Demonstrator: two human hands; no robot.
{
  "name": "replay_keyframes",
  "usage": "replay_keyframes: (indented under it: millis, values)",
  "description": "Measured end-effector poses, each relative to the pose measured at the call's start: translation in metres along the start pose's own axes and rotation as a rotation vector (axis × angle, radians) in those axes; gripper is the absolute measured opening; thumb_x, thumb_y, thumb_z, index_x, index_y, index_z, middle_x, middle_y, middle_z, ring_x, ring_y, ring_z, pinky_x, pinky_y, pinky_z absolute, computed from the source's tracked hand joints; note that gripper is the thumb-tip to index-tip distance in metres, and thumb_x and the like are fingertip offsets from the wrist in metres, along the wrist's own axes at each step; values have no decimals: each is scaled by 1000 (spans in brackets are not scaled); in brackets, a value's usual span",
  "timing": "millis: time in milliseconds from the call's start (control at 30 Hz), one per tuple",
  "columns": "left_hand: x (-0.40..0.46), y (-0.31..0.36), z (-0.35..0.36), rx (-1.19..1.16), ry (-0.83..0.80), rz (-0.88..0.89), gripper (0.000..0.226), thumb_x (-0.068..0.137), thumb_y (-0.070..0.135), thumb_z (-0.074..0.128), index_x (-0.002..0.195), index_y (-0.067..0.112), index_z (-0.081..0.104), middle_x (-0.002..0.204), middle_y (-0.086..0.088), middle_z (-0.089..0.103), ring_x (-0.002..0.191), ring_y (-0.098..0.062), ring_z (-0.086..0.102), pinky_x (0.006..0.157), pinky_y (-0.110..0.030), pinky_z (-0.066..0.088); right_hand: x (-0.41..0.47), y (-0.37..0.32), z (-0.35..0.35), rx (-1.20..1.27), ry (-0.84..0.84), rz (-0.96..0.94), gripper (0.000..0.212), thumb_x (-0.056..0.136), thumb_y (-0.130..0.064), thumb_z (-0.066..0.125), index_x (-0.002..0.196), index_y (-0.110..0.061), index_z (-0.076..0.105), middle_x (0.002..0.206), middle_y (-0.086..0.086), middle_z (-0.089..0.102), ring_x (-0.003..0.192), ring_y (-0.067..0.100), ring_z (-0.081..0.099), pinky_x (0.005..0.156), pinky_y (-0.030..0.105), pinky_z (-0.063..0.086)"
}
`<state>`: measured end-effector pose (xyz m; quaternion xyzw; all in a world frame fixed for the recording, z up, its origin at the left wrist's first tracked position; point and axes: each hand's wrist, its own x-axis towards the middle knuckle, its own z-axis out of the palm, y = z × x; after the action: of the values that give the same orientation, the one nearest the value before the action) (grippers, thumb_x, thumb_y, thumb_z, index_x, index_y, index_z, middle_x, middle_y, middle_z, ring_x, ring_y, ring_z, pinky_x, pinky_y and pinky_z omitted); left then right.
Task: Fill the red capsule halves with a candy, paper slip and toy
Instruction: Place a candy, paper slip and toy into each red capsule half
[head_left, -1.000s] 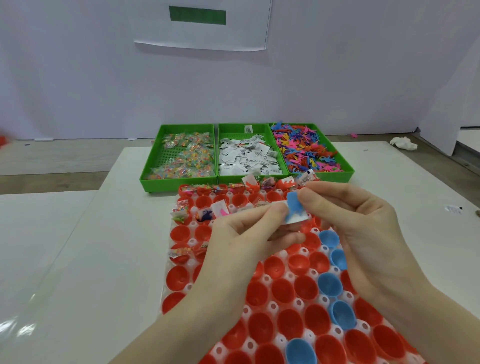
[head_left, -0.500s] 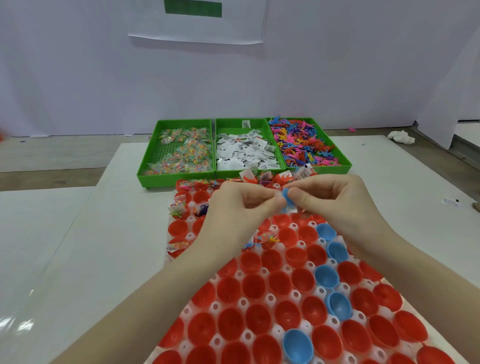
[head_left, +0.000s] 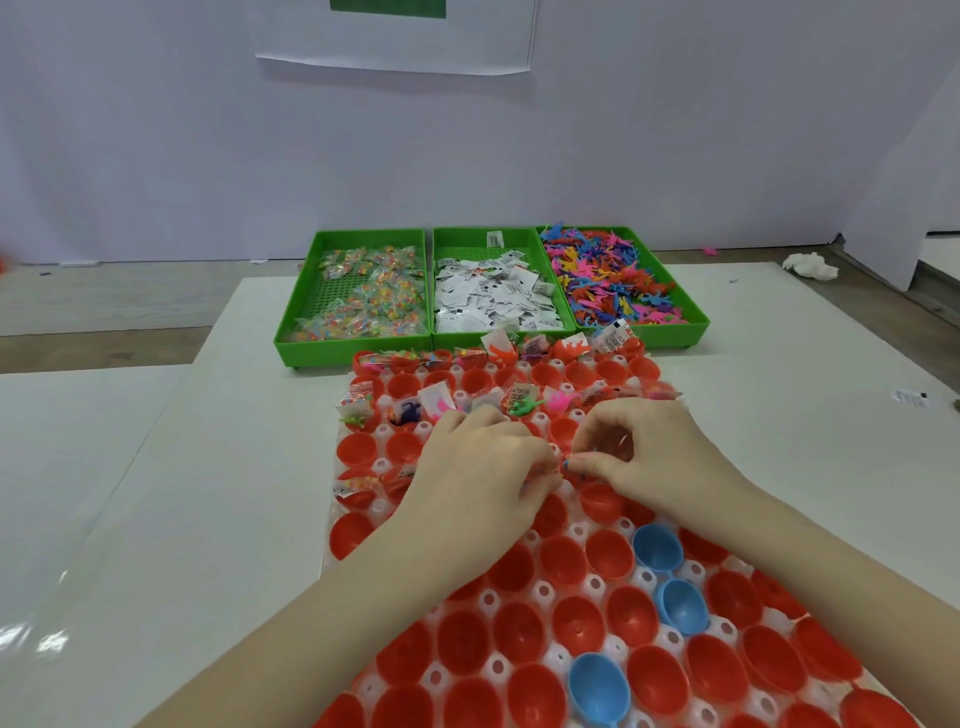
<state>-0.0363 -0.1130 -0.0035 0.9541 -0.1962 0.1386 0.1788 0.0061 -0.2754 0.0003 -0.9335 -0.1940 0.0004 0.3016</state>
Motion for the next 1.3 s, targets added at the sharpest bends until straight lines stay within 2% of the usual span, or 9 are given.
replay_keyframes:
  millis: [167, 433, 533, 633, 733, 833, 933, 1100, 1300]
  values:
    - [0, -3, 4, 41, 38, 67, 16, 79, 29, 62, 78, 19, 74, 74, 4, 70, 79, -22, 61, 70, -33, 38, 7, -5, -5, -127, -47, -12, 7, 69, -24, 78, 68, -25, 71, 66, -19, 55, 70, 2, 54, 65, 20, 43]
    - [2, -9, -4, -91, 194, -11, 29, 81, 44, 54, 82, 22, 73, 83, 9, 70, 87, -16, 63, 82, -29, 30, 11, -9, -24, -242, -281, -84, 17, 78, -40, 68, 93, -32, 69, 86, -14, 65, 83, 3, 59, 79, 34, 51]
    - [11, -26, -19, -283, 372, -121, 22, 82, 36, 59, 75, 21, 72, 74, 9, 67, 76, -11, 63, 82, -35, 41, 13, -12, -36, -268, -299, -94, 37, 71, -57, 63, 103, -37, 66, 89, -18, 65, 83, -3, 58, 76, 23, 50]
    - [25, -52, -34, -464, 485, -296, 11, 85, 27, 65, 74, 26, 67, 71, 15, 64, 69, 2, 57, 72, -17, 44, 25, -10, -55, -2, -213, -59, 44, 57, -62, 65, 88, -32, 71, 77, -16, 69, 69, -8, 60, 59, 7, 44]
    - [43, -92, -43, -529, 474, -517, 13, 87, 25, 60, 78, 22, 68, 78, 1, 68, 79, -12, 61, 77, -27, 45, 59, 20, -67, 204, 126, 47, 21, 73, -41, 70, 76, -20, 73, 76, -1, 72, 68, 7, 61, 66, 18, 47]
    - [61, -134, -42, -499, 362, -658, 22, 90, 26, 54, 98, 11, 67, 101, -10, 67, 91, -22, 58, 80, -31, 41, 101, 60, -67, 168, 306, 250, 13, 86, -18, 63, 88, -7, 70, 97, 14, 69, 80, 15, 55, 75, 26, 38]
    - [72, -162, -33, -376, 171, -637, 35, 94, 30, 50, 119, 9, 60, 117, -7, 62, 88, -12, 56, 84, -28, 36, 131, 89, -59, 82, 180, 383, 27, 87, -16, 62, 111, -4, 65, 116, 14, 63, 100, 23, 56, 83, 28, 40]
    - [86, -182, -13, -149, -102, -582, 51, 92, 41, 51, 136, 18, 45, 140, -5, 48, 125, -24, 46, 101, -35, 35, 156, 89, -45, -24, 5, 284, 49, 81, -27, 70, 124, -7, 57, 129, 10, 56, 116, 23, 51, 93, 29, 37]
    - [89, -189, -2, -263, 135, -622, 43, 80, 21, 71, 119, 7, 59, 108, -9, 65, 91, -15, 54, 81, -27, 42, 174, 86, -36, -55, 36, 340, 55, 72, -22, 78, 120, -4, 59, 116, 14, 61, 96, 22, 56, 77, 24, 39]
